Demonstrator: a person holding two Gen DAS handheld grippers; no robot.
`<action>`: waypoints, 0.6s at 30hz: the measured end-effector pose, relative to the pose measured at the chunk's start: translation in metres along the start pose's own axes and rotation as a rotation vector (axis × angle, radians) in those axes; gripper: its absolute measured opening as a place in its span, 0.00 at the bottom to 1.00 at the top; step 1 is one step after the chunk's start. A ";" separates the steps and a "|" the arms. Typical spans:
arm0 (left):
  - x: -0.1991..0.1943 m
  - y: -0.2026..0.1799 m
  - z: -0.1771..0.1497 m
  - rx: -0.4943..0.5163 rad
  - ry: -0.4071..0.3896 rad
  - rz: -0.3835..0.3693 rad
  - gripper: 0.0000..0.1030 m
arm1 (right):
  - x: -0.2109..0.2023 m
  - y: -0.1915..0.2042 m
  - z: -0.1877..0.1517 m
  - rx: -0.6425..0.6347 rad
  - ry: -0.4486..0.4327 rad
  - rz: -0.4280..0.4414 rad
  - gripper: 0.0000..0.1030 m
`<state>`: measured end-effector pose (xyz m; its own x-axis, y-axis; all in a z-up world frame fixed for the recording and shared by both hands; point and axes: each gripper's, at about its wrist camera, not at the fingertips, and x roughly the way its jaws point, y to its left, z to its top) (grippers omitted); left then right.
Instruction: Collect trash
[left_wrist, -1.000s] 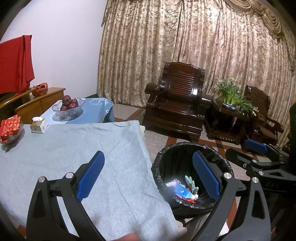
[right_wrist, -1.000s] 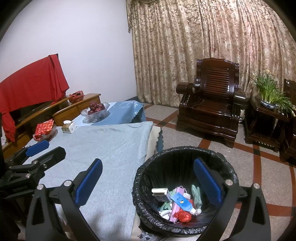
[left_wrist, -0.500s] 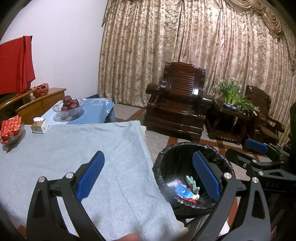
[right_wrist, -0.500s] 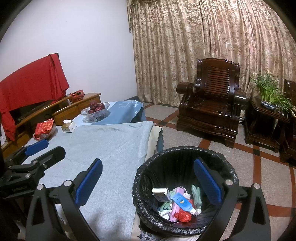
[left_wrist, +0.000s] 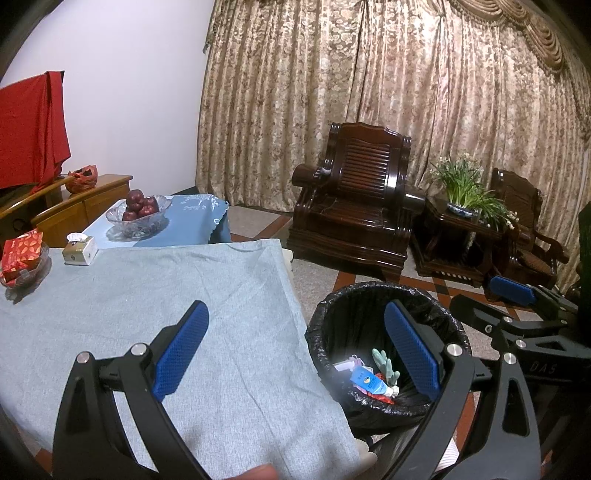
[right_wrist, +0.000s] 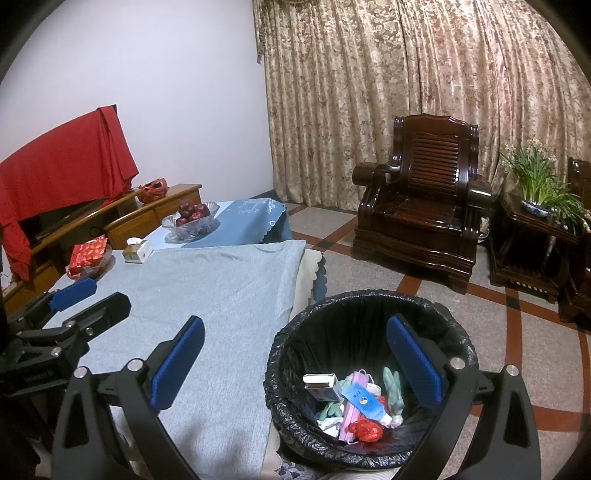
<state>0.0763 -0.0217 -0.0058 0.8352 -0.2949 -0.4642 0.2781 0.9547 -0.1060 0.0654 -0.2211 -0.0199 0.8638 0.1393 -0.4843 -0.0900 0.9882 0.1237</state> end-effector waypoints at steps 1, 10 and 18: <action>0.000 0.000 0.000 0.001 0.000 0.001 0.91 | 0.000 0.000 0.000 0.001 0.000 0.000 0.94; 0.000 -0.001 0.000 0.002 0.000 0.000 0.91 | 0.000 0.000 0.000 0.000 0.000 -0.001 0.94; -0.001 0.001 0.000 0.002 0.001 0.000 0.91 | 0.000 0.001 0.001 0.000 0.000 0.000 0.94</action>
<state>0.0760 -0.0210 -0.0054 0.8346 -0.2948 -0.4653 0.2792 0.9546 -0.1041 0.0658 -0.2204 -0.0192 0.8637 0.1391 -0.4845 -0.0898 0.9883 0.1237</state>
